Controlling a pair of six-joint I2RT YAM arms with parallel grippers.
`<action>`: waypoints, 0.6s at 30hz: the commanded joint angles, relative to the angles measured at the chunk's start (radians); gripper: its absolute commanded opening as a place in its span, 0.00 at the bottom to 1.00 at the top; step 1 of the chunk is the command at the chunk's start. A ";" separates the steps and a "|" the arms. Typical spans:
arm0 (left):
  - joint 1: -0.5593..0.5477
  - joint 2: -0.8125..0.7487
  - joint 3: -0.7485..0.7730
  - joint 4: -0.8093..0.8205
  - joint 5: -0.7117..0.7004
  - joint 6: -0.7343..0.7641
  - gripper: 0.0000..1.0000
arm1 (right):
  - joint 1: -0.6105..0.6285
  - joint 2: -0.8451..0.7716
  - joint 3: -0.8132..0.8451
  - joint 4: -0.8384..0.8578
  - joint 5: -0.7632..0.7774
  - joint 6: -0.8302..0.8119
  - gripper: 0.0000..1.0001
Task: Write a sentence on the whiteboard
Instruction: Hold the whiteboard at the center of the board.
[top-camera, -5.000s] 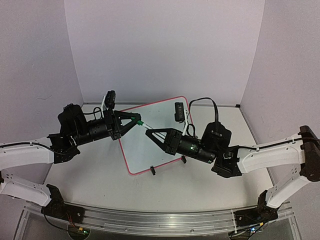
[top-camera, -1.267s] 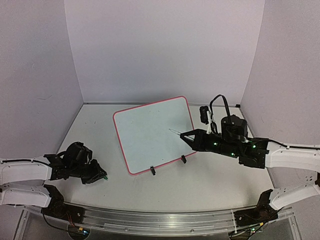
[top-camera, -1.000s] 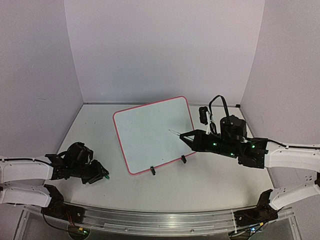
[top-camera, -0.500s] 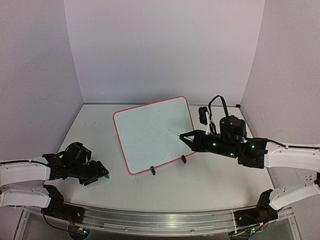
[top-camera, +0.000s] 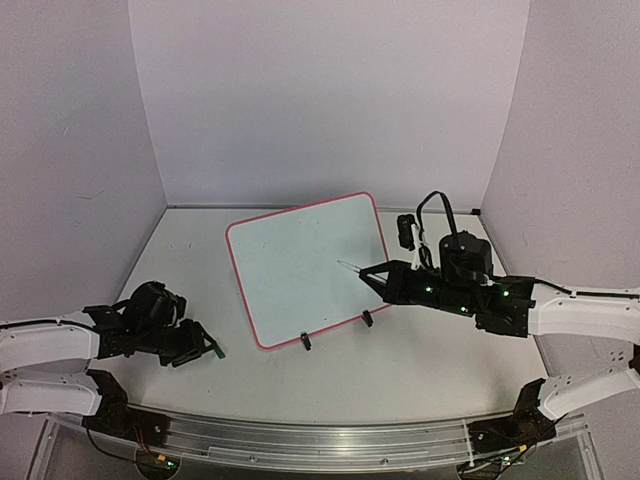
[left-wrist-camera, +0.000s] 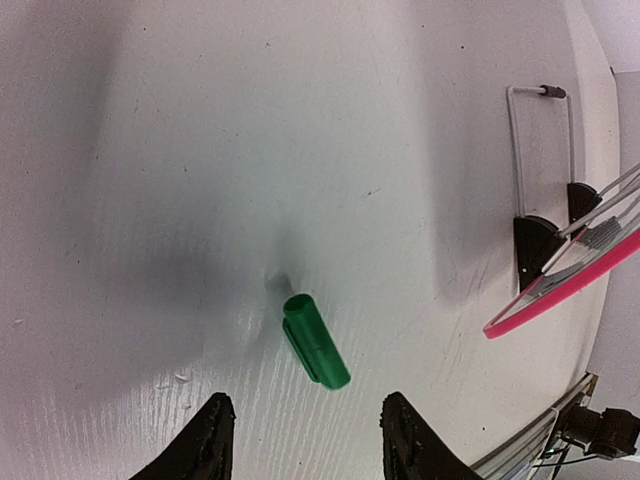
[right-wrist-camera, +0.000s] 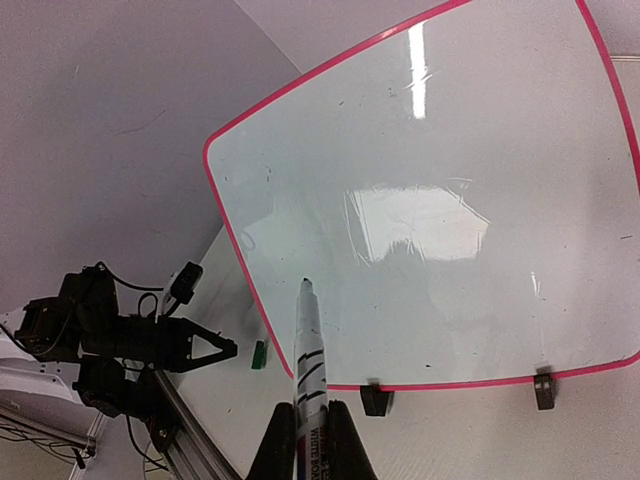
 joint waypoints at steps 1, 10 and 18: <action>0.003 -0.031 0.030 0.019 0.008 -0.001 0.51 | 0.002 0.006 0.003 0.008 -0.012 -0.011 0.00; 0.018 -0.019 0.294 -0.188 -0.023 0.230 0.63 | 0.043 0.062 0.077 0.000 -0.088 -0.077 0.00; 0.189 0.212 0.620 -0.307 0.280 0.565 0.70 | 0.062 0.100 0.104 0.027 -0.089 -0.068 0.00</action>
